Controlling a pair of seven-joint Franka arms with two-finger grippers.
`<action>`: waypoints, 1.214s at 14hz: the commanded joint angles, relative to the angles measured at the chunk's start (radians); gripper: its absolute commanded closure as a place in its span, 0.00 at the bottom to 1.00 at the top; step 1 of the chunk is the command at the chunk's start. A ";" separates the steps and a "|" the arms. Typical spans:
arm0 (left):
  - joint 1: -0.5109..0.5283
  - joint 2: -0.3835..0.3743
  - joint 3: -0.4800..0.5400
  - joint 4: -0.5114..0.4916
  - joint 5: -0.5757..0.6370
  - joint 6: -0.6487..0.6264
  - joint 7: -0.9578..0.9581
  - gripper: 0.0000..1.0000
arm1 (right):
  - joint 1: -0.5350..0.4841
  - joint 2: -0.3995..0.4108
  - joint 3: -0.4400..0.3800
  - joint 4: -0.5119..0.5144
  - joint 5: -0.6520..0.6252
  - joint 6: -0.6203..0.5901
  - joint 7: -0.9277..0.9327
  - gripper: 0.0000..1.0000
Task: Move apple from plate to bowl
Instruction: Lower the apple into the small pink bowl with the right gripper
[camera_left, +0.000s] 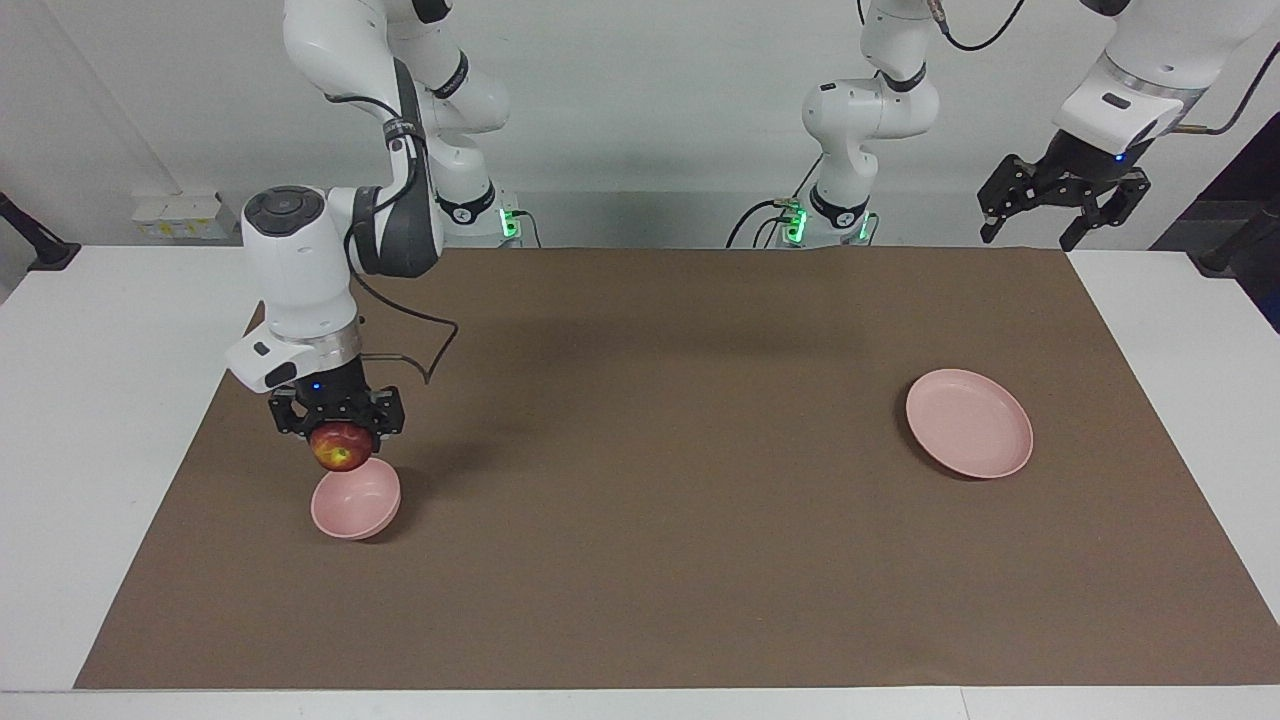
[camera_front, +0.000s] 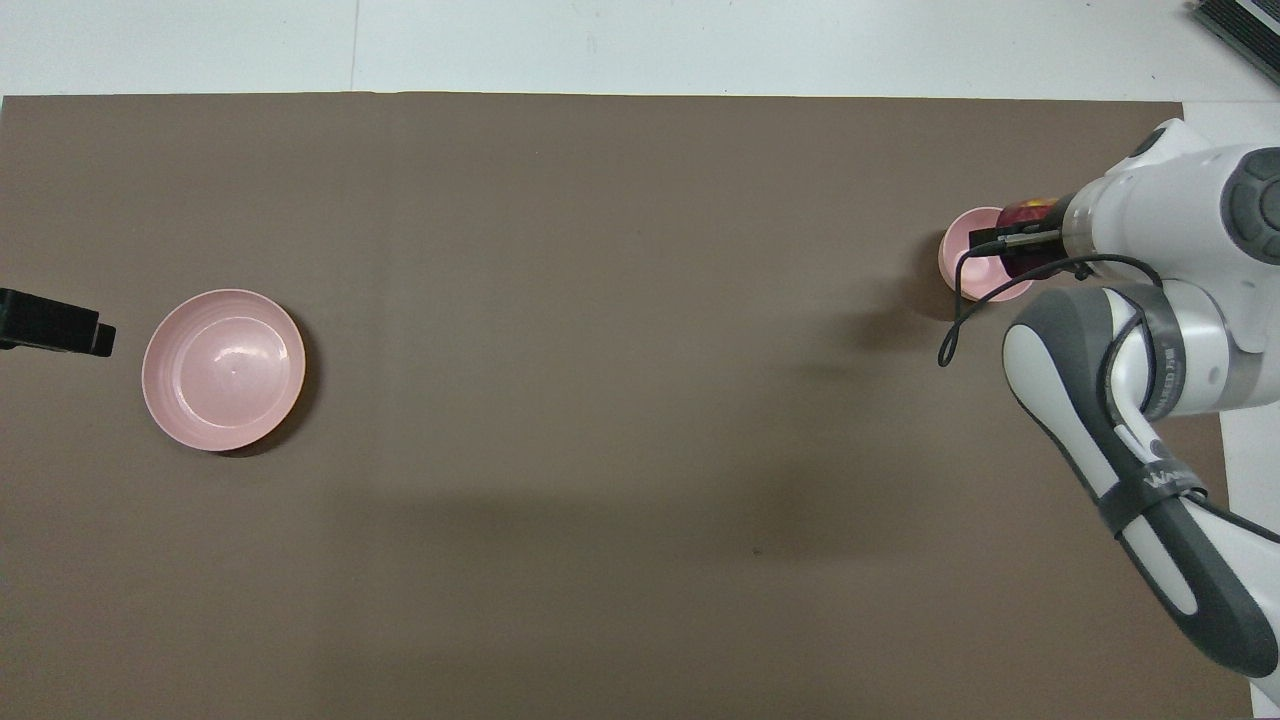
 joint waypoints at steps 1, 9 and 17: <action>0.004 -0.002 -0.006 0.005 0.021 -0.008 0.007 0.00 | -0.013 0.021 0.012 -0.024 -0.023 0.102 -0.019 1.00; 0.004 0.005 -0.006 0.000 0.021 0.021 0.008 0.00 | -0.019 0.148 0.012 -0.038 -0.022 0.300 0.033 1.00; 0.006 -0.002 -0.006 -0.015 0.021 0.021 0.008 0.00 | -0.046 0.119 0.012 -0.102 -0.023 0.297 0.032 1.00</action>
